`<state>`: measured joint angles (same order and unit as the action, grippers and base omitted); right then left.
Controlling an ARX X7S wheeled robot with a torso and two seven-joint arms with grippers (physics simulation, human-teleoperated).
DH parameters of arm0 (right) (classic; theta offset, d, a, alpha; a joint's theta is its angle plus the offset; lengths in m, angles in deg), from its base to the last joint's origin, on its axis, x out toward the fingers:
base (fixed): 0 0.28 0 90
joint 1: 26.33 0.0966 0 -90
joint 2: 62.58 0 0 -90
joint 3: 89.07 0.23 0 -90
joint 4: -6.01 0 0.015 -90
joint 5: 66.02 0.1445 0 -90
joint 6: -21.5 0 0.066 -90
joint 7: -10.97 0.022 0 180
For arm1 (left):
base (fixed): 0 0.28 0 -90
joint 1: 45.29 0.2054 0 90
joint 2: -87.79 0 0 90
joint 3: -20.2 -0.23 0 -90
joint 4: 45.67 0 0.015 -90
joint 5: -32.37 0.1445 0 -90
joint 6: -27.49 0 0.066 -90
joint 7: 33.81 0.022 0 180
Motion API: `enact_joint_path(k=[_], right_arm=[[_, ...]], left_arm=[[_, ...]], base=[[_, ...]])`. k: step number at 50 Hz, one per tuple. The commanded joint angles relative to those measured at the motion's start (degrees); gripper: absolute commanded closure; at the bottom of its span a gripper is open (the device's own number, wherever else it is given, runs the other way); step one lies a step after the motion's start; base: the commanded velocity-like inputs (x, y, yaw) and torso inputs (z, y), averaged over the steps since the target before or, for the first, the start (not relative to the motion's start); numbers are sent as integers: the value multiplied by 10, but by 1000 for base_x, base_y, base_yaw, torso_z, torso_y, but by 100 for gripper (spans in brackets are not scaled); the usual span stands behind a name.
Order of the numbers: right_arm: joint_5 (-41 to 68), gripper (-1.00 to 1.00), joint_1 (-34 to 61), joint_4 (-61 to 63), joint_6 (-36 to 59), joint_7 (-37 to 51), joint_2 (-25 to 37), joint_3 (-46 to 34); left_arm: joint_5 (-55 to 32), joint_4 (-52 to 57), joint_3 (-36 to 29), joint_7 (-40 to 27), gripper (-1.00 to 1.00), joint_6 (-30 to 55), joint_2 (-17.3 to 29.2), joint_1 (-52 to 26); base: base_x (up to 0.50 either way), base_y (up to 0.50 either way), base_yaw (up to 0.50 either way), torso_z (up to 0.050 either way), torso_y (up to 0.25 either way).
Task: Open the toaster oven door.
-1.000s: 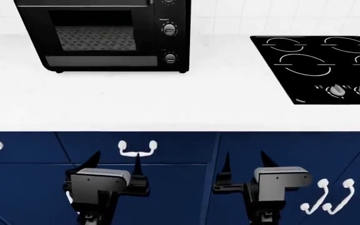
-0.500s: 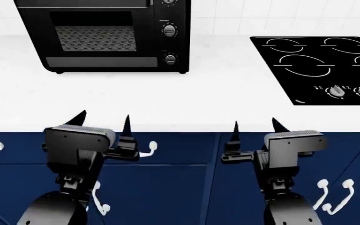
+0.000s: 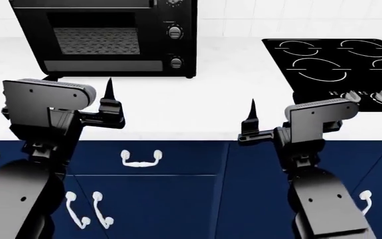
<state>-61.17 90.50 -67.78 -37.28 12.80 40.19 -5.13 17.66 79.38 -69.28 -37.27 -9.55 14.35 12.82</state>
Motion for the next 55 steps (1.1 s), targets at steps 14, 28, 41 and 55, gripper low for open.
enact_joint_path(k=[14, 28, 41, 55], right_arm=[[12, -100, 3, 19, 19, -2, 7, -5], [17, -100, 1, 18, 19, 2, 7, -9], [23, -100, -12, 26, 12, 6, 8, -6], [34, -100, -19, 36, 12, 6, 8, -7]], left_arm=[[-9, 26, 5, -10, -100, 32, 12, -14], [-12, 29, 4, -10, -100, 32, 16, -11], [-5, 48, -36, 1, -100, 37, 47, -5], [105, 55, -319, 129, -100, 93, 302, -212]], base=[[112, 0, 0, 0, 0], [343, 0, 0, 0, 0], [84, 0, 0, 0, 0], [0, 0, 0, 0, 0]])
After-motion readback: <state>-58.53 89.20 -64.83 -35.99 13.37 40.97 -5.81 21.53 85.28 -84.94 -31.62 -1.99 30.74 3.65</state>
